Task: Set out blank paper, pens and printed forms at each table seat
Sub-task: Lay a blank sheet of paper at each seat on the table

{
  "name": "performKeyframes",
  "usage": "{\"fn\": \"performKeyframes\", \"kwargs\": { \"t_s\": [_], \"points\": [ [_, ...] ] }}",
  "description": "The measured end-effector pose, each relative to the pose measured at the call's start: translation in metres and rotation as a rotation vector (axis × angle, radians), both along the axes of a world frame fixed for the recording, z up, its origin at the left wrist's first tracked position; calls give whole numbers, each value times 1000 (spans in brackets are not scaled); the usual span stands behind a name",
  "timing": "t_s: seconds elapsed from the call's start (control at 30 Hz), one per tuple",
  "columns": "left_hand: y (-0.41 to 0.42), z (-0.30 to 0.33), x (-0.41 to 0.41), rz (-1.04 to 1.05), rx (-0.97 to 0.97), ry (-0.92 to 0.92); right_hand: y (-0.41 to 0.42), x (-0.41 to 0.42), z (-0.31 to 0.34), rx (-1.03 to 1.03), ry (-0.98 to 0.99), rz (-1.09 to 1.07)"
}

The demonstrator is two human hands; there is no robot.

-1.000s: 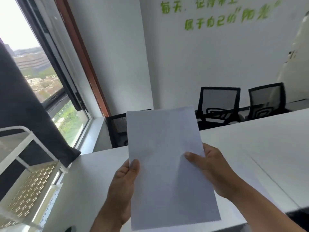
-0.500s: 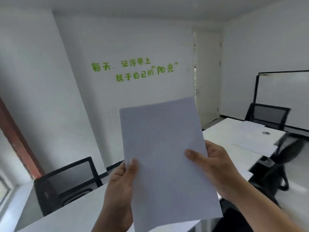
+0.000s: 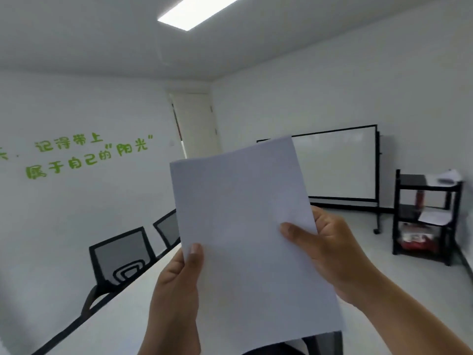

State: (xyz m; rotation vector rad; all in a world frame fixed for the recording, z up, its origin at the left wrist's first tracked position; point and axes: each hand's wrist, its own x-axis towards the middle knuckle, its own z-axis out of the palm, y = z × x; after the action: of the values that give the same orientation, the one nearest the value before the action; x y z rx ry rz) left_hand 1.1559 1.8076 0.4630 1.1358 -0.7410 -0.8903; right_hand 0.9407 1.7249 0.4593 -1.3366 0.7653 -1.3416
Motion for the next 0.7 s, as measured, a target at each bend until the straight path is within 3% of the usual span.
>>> {"fn": "performKeyframes", "kwargs": {
  "t_s": [0.1,0.2,0.3,0.43,0.7],
  "points": [
    [-17,13,-57,-92,-28,-65,2,-65,7,-6,-9,-117],
    [-43,17,-91,-45,-83,-136,3,-108,15,-23,7,-191],
    [-80,-13,-112,-212,-95,-189,-2,-154,16,-38,43,-280],
    [-103,8,-153,-283,-104,-57,-13,-185,18,-61,70,-380],
    [-164,24,-213,-510,-177,4,-48,-230,25,-76,26,-568]
  ]
}}
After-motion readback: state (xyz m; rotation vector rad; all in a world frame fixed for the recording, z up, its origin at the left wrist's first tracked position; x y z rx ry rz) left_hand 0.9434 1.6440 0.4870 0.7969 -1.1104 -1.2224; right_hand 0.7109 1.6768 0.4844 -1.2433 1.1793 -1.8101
